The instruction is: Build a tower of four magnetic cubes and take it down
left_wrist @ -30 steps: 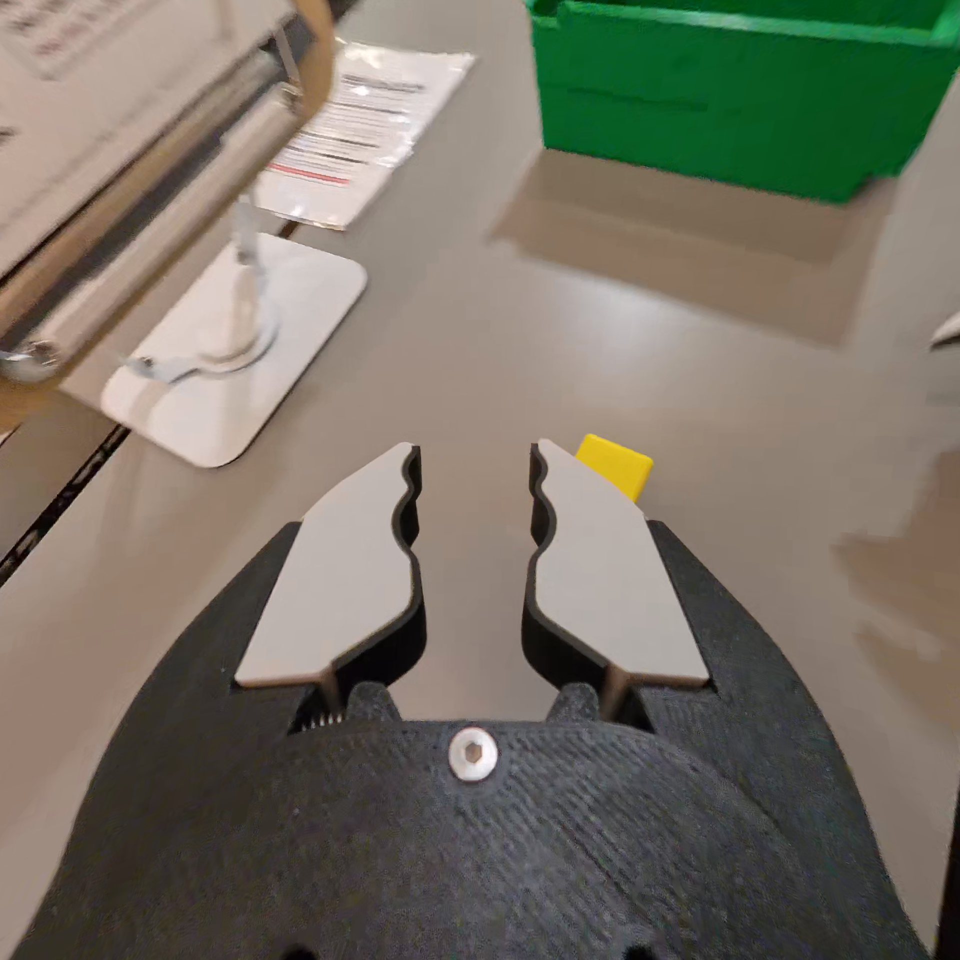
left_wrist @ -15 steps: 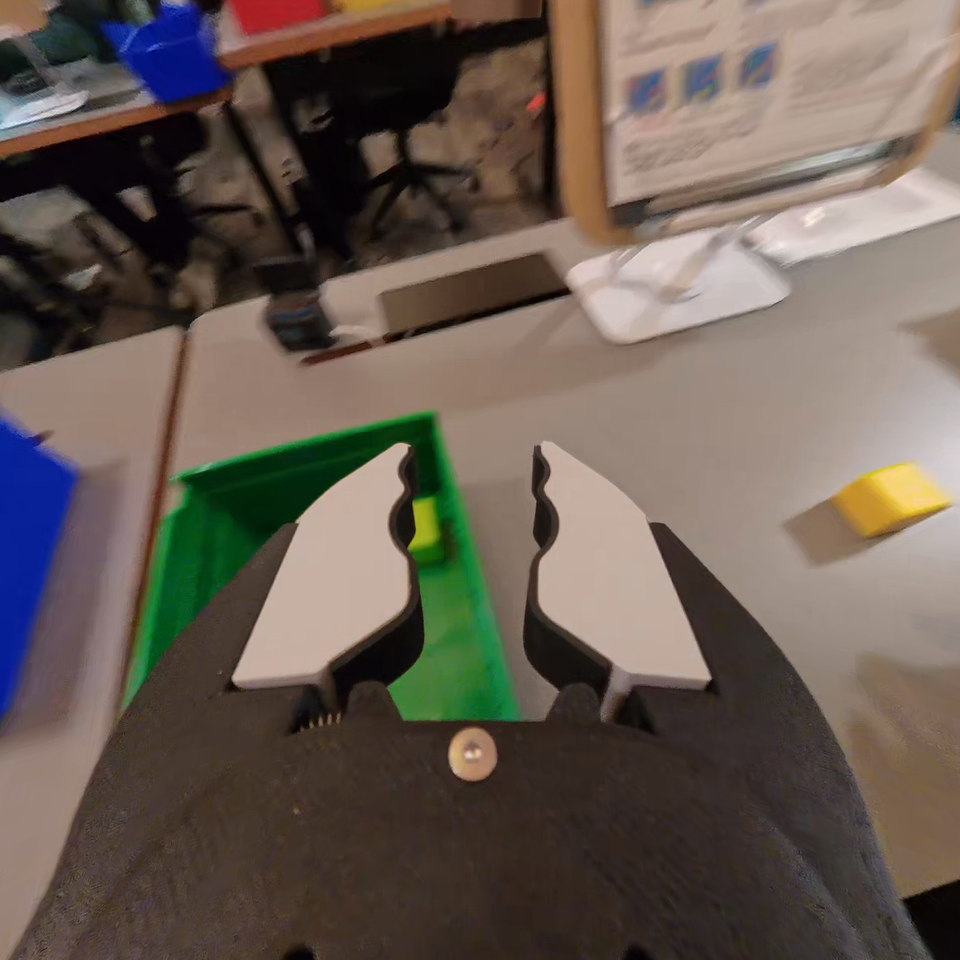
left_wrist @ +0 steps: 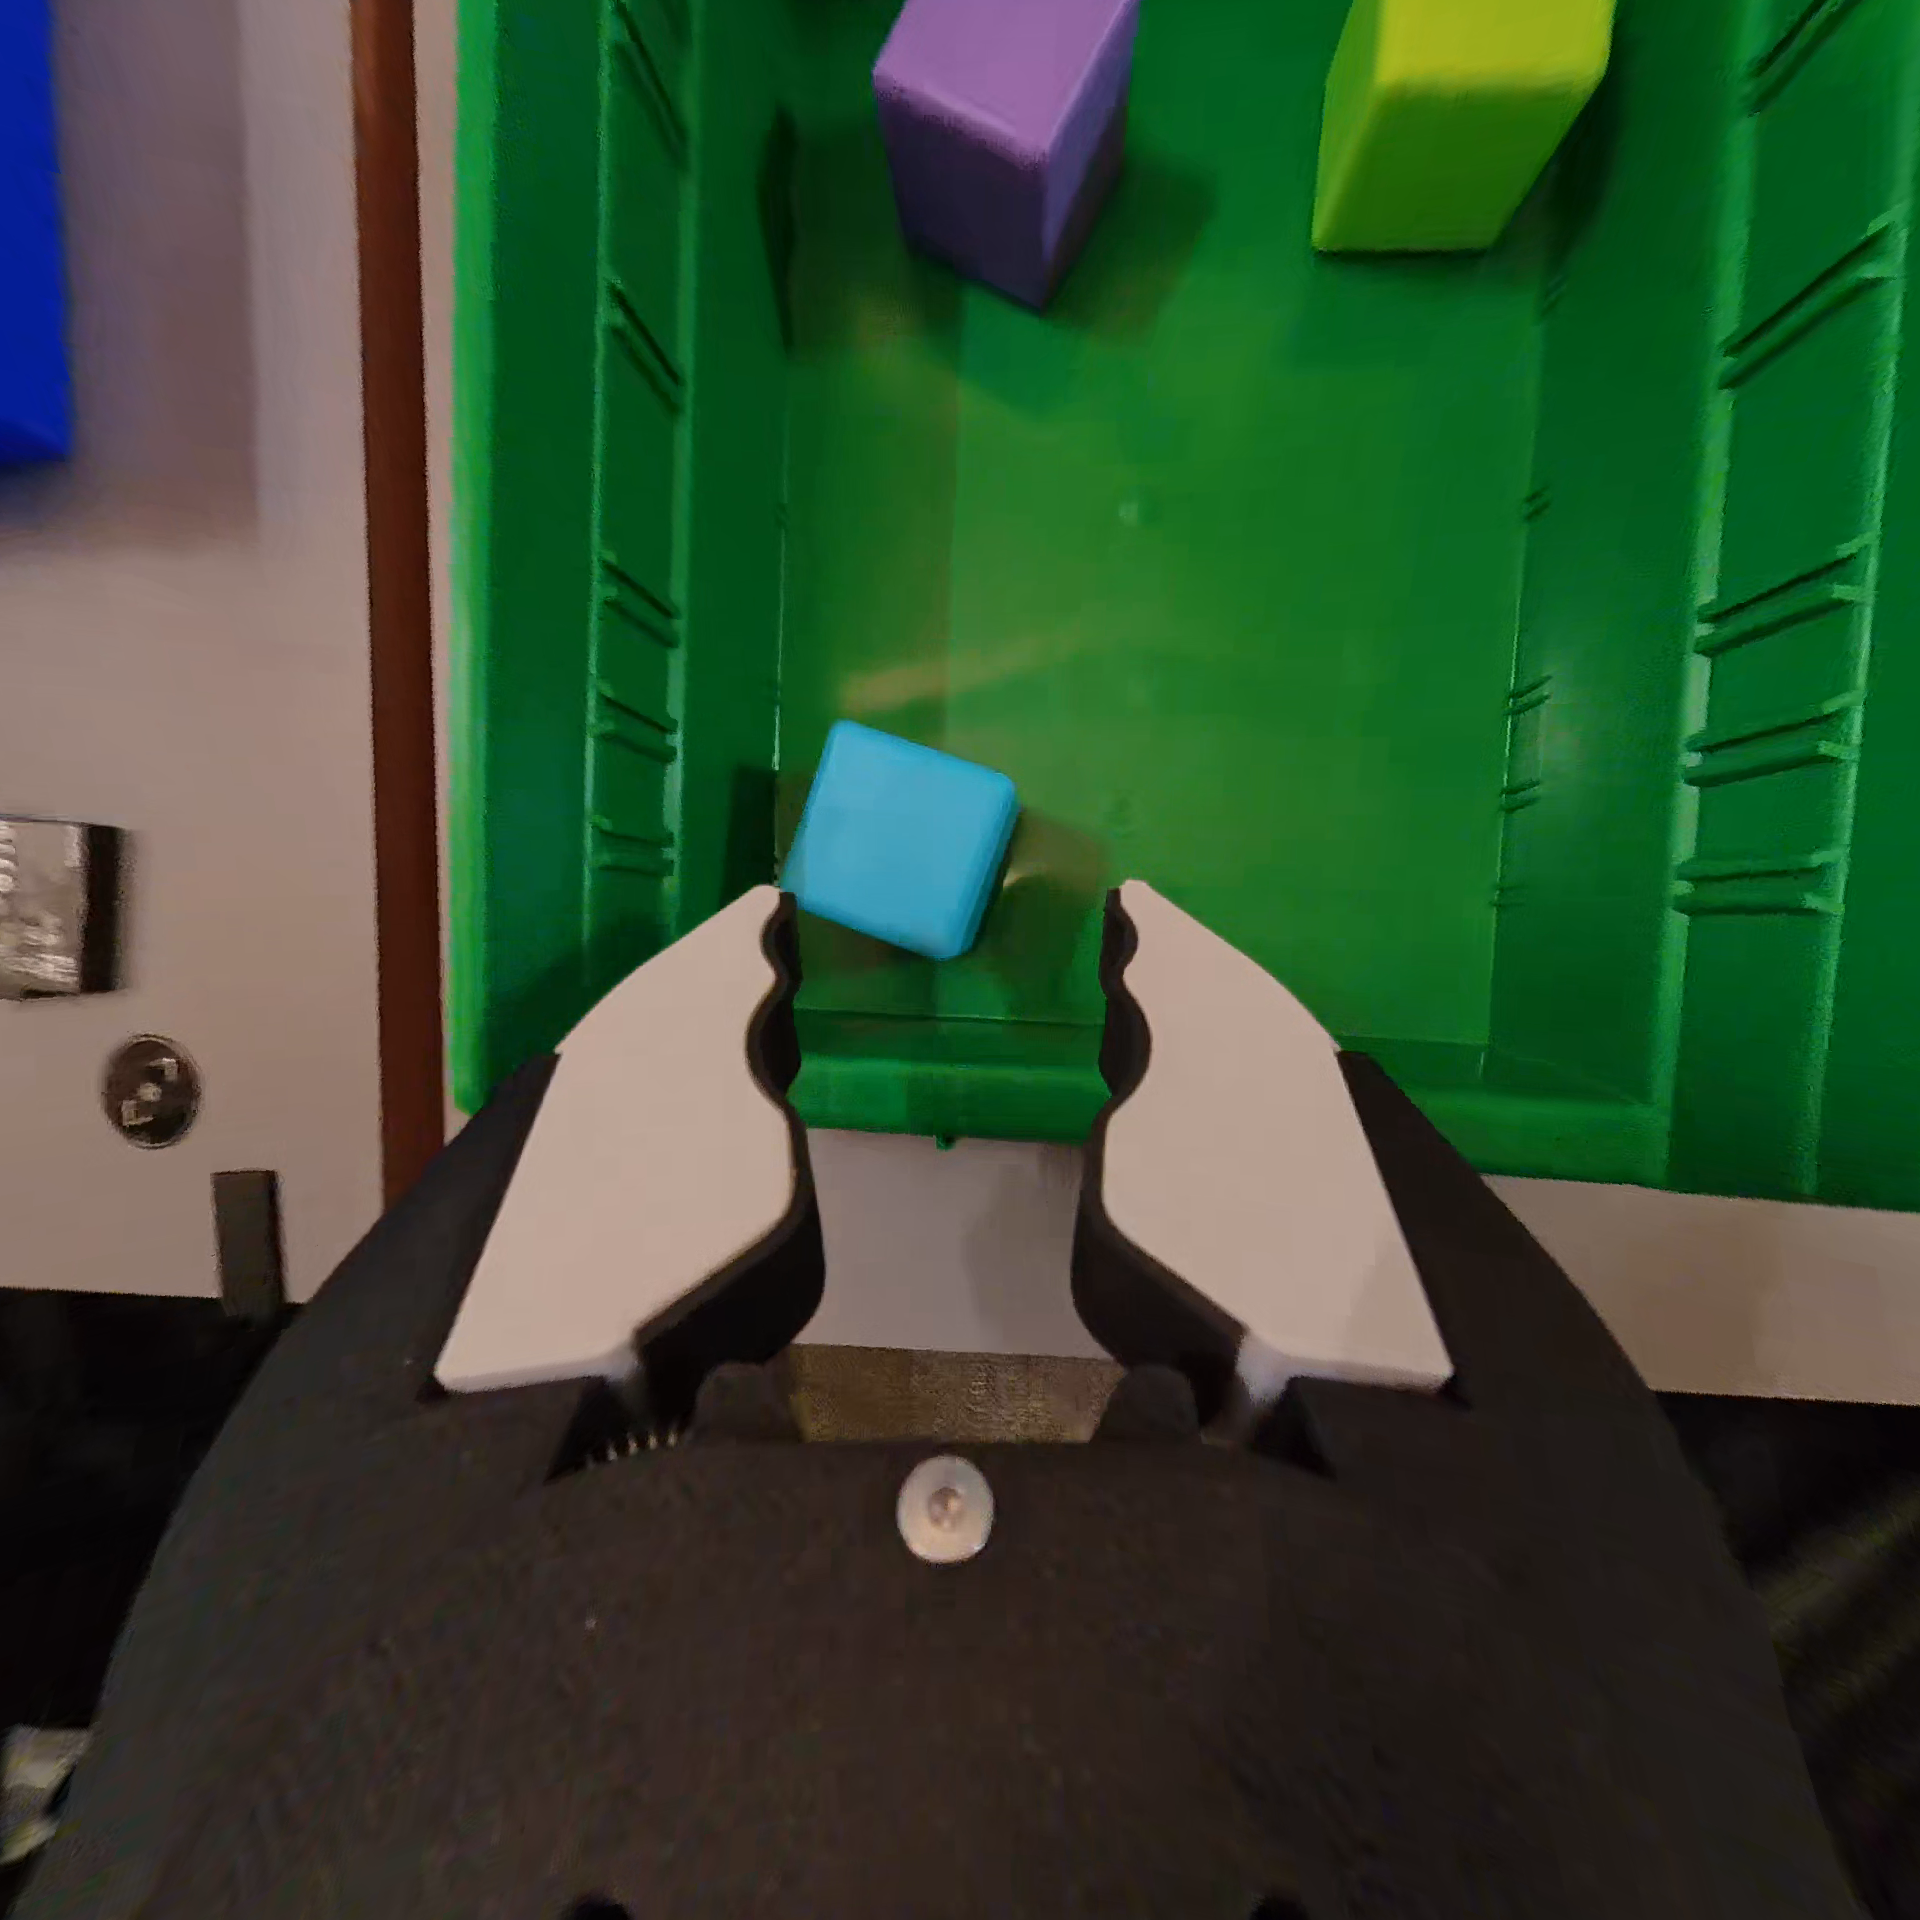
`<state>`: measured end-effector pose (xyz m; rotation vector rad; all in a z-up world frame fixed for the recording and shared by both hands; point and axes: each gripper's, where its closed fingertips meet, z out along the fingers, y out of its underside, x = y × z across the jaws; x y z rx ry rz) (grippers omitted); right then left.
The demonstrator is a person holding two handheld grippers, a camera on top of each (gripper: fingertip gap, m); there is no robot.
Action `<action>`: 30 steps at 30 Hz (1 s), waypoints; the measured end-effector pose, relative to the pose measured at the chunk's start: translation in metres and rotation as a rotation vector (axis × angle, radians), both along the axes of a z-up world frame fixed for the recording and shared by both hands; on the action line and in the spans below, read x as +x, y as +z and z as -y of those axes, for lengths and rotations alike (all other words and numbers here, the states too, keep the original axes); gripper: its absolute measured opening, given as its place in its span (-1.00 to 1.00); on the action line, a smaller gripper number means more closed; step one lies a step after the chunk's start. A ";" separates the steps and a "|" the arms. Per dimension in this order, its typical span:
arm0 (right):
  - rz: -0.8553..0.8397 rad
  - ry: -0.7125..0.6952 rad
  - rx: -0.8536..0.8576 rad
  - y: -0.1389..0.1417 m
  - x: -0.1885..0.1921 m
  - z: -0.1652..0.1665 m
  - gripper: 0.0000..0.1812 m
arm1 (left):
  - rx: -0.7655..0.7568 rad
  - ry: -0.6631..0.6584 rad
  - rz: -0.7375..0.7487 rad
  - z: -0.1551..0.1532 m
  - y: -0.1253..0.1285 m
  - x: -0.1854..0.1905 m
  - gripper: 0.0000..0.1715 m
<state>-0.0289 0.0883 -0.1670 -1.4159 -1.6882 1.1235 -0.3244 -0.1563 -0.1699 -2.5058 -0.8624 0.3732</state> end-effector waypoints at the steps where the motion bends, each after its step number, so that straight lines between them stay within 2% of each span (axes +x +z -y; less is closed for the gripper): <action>1: 0.000 0.001 -0.001 0.000 -0.001 0.000 -0.63 | 0.007 0.008 0.016 -0.001 -0.004 0.000 -0.34; 7: -0.001 -0.014 -0.009 0.000 0.003 -0.003 -0.63 | -0.067 0.009 0.042 -0.007 -0.024 0.000 -0.35; 11: -0.006 -0.038 -0.012 0.002 0.009 -0.009 -0.63 | -0.071 0.012 0.032 -0.014 -0.027 -0.006 -0.35; 18: -0.007 -0.077 -0.016 0.002 0.019 -0.017 -0.63 | -0.056 -0.108 0.061 -0.038 -0.027 0.004 -0.49; 19: -0.008 -0.083 -0.015 0.002 0.021 -0.018 -0.63 | -0.061 -0.114 0.073 -0.039 -0.027 0.006 -0.45; 23: -0.011 -0.101 -0.017 0.003 0.026 -0.022 -0.63 | -0.202 -0.056 -0.041 -0.017 -0.018 -0.014 -0.43; 30: -0.009 -0.110 -0.017 0.002 0.029 -0.024 -0.63 | -0.243 -0.008 0.013 0.007 -0.022 -0.016 -0.42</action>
